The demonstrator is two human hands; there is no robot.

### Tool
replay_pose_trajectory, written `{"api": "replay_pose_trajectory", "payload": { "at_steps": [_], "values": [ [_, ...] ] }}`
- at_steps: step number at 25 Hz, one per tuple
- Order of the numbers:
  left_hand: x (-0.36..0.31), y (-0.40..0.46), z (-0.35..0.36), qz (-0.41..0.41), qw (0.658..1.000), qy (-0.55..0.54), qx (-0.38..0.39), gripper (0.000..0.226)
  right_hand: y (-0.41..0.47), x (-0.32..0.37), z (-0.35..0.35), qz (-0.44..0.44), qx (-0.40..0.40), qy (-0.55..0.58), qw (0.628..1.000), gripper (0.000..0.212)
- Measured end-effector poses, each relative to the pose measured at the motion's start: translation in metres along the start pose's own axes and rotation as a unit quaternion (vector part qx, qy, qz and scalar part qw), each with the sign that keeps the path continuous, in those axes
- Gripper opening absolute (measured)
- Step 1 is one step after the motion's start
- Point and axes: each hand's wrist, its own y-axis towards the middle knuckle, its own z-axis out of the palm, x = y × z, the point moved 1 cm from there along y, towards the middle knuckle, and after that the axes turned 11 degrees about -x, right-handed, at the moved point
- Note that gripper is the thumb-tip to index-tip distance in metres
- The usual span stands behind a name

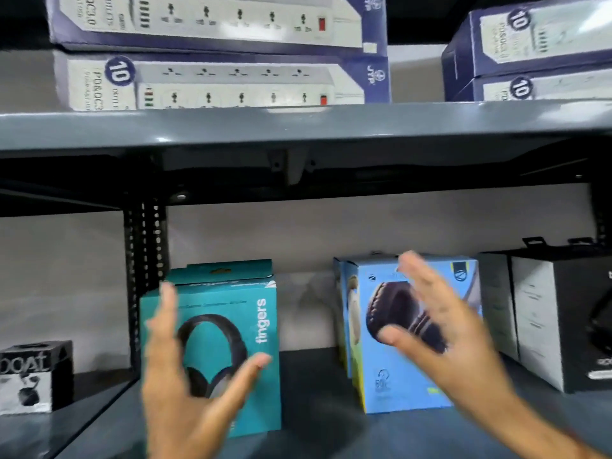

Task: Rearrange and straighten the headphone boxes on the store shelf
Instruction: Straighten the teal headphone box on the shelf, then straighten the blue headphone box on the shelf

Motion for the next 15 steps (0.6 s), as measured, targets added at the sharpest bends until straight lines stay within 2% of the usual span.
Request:
{"api": "replay_pose_trajectory", "payload": {
  "at_steps": [1,2,4,6,7,9,11,12,15],
  "values": [
    [-0.012,-0.011,0.020,0.045,0.998,-0.012,0.042,0.126,0.012,-0.005,-0.027,-0.025,-0.068,0.017,0.997,0.086],
    [-0.020,-0.021,0.042,0.046,0.993,-0.031,0.099,0.125,0.025,-0.018,-0.050,-0.036,-0.118,0.028,0.992,0.090],
    [-0.029,-0.032,0.084,-0.041,0.972,-0.066,0.221,0.130,0.046,-0.058,-0.079,0.009,-0.137,0.022,0.990,0.106],
    [-0.029,-0.038,0.124,-0.160,0.938,-0.059,0.303,0.145,0.058,-0.104,-0.094,0.125,-0.044,-0.005,0.991,0.117],
    [-0.024,-0.042,0.137,-0.223,0.914,-0.064,0.333,0.149,0.057,-0.122,-0.096,0.179,0.029,-0.013,0.983,0.115],
    [-0.010,-0.051,0.158,-0.318,0.867,-0.091,0.374,0.159,0.052,-0.141,-0.098,0.249,0.147,0.002,0.957,0.087],
    [0.004,-0.056,0.176,-0.370,0.837,-0.084,0.394,0.167,0.050,-0.154,-0.093,0.292,0.202,0.003,0.935,0.067],
    [0.010,-0.058,0.181,-0.368,0.834,-0.081,0.404,0.158,0.051,-0.162,-0.091,0.300,0.231,-0.006,0.926,0.067],
    [0.021,-0.065,0.184,-0.343,0.841,-0.091,0.409,0.103,0.059,-0.176,-0.087,0.290,0.286,-0.026,0.913,0.081]
  ]
}}
